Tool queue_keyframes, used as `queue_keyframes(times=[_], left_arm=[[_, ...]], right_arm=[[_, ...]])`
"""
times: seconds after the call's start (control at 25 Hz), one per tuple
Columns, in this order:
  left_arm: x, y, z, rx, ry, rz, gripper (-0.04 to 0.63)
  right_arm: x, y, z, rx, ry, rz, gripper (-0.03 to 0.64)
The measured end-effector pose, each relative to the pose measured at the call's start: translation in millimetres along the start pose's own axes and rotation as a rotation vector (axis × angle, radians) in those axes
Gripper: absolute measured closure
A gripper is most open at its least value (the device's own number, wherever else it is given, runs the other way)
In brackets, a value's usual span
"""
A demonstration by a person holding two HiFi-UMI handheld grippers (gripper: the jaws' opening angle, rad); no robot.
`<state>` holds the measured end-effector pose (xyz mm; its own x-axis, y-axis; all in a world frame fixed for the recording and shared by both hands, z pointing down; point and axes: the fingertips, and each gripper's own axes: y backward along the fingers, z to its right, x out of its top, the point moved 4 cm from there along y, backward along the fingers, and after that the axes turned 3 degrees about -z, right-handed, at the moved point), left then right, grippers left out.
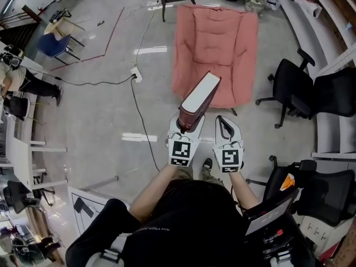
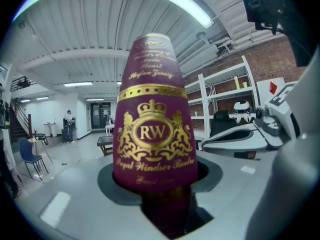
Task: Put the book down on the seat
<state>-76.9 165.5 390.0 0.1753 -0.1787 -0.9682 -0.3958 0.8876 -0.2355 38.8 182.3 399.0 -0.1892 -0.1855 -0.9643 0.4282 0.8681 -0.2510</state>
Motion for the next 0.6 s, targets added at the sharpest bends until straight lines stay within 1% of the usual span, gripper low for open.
queue_keyframes(times=[0.12,0.32,0.48,0.6], left_arm=[[4,-25,-18,-0.013,-0.01,0.0,0.362],[25,-49,-65,-0.043,-0.004,0.019,0.362],[32,-74,-80,-0.081,-0.015,0.032,0.362],[33,-85,-80,-0.087,-0.001,0.038,0.362]], right_arm=[[16,-23,10,-0.034,0.016,0.01,0.606],[66,-57,6,-0.096,0.037,0.026,0.606],[77,-84,16,-0.145,0.043,0.015,0.606],[75,-94,22,-0.144,0.054,-0.006,0.606]])
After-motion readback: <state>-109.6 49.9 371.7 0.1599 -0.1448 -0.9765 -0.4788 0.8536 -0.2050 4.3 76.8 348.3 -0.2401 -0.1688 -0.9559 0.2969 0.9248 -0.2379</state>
